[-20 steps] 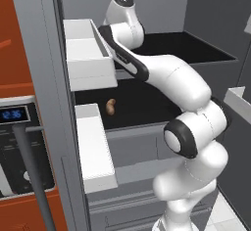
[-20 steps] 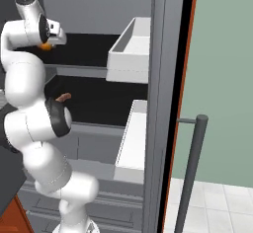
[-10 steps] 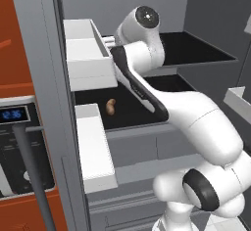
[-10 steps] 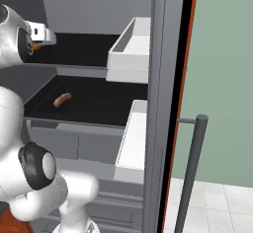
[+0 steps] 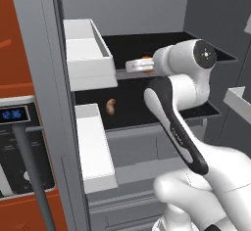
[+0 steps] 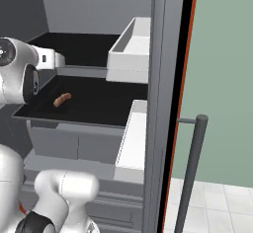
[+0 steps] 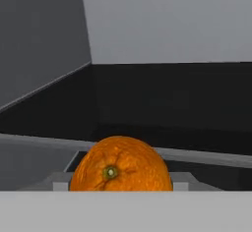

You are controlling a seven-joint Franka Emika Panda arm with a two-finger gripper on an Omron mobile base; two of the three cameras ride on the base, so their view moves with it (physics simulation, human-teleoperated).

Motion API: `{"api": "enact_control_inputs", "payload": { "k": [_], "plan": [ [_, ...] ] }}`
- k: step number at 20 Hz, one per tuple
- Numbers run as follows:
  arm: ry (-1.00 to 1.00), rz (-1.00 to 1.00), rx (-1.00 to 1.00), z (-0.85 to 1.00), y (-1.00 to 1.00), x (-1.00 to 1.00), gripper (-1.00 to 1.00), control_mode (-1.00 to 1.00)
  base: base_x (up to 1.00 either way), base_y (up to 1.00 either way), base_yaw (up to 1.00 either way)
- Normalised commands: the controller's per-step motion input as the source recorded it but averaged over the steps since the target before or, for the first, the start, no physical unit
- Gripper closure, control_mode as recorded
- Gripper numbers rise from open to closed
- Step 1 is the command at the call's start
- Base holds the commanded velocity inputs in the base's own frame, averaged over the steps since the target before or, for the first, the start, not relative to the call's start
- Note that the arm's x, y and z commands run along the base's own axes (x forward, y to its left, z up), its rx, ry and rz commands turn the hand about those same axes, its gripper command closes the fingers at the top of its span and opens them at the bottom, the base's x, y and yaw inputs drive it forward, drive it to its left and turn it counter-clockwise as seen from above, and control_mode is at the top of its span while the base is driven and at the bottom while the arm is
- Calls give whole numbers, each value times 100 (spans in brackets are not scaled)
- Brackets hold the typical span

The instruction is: Open the fridge, remove the tangerine, potato, and fish, and place them on any counter.

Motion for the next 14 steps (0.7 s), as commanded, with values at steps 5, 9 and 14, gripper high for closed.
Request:
{"api": "enact_control_inputs", "payload": {
  "k": [5, 9, 14],
  "plan": [
    [8, 0, 0, -8, -33, -100, 100, -100, 0, 0, 0],
    [23, 0, 0, -42, -14, -97, 100, -100, 0, 0, 0],
    [27, 0, 0, -41, -1, -40, 100, 100, -15, 0, 0]
  ]
}}
